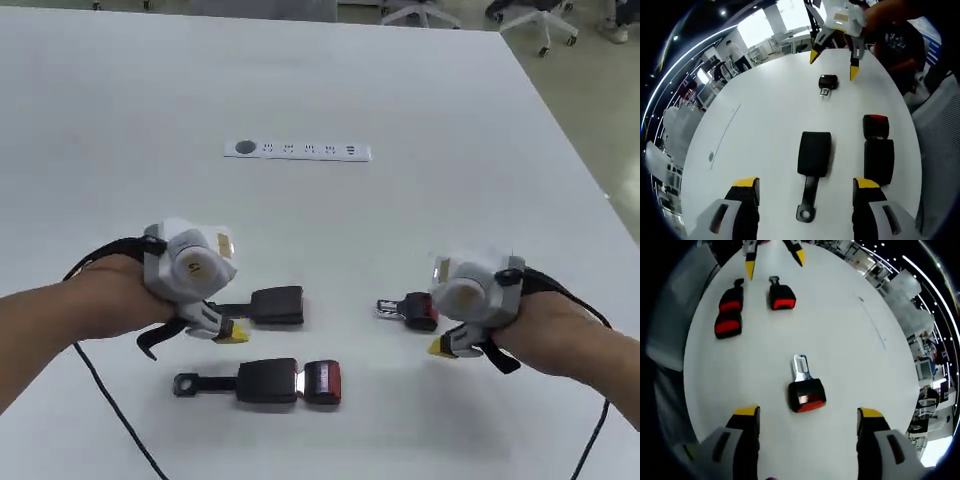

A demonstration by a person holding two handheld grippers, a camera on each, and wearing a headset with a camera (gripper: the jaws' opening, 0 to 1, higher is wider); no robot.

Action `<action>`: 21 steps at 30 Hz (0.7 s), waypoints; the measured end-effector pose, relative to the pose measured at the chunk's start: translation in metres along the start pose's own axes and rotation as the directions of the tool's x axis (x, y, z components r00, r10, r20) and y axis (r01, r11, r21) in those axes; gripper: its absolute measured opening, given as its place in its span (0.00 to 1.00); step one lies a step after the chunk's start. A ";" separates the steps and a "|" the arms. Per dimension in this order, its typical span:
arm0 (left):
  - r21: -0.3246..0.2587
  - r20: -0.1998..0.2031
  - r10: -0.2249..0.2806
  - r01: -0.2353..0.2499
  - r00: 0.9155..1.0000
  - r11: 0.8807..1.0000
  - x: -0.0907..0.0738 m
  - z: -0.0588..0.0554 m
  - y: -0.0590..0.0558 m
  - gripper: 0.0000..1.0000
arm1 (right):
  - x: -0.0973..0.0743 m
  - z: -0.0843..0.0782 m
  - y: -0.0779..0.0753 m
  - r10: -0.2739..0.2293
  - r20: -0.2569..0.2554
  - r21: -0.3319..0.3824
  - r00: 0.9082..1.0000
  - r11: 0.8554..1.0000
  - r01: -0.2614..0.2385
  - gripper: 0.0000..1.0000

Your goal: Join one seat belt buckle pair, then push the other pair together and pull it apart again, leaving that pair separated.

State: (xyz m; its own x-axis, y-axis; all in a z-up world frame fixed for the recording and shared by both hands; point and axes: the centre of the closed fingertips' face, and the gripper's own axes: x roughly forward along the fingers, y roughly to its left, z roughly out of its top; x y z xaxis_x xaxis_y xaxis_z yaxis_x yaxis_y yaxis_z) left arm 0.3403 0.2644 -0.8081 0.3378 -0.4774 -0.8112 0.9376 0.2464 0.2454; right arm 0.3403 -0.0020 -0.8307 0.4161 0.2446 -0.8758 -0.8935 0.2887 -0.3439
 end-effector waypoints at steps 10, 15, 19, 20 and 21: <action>-0.169 0.022 0.128 -0.123 0.992 0.978 -0.056 -0.052 -0.030 0.98 | -0.048 0.004 0.035 -0.012 0.173 0.146 0.985 0.989 -0.014 1.00; -0.235 0.051 0.169 -0.153 0.984 0.960 -0.078 -0.053 -0.044 1.00 | -0.073 0.010 0.041 -0.022 0.272 0.199 0.962 0.979 -0.034 1.00; -0.291 0.097 0.218 -0.182 0.971 0.939 -0.096 -0.047 -0.045 1.00 | -0.090 0.010 0.030 -0.079 0.358 0.341 0.930 0.939 -0.051 1.00; -0.308 0.108 0.229 -0.187 0.967 0.933 -0.099 -0.046 -0.044 1.00 | -0.093 0.007 0.027 -0.100 0.358 0.369 0.928 0.928 -0.043 1.00; -0.320 0.122 0.242 -0.192 0.963 0.928 -0.102 -0.044 -0.042 1.00 | -0.095 0.002 0.021 -0.134 0.343 0.385 0.930 0.923 -0.009 1.00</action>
State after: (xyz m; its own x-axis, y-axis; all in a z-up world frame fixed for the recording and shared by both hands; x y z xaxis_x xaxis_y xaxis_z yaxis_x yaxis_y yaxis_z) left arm 0.2625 0.3395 -0.7589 0.5619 -0.5026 -0.6570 0.7782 0.5905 0.2138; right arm 0.2822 -0.0172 -0.7540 0.5646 0.5059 -0.6521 -0.7634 0.6205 -0.1796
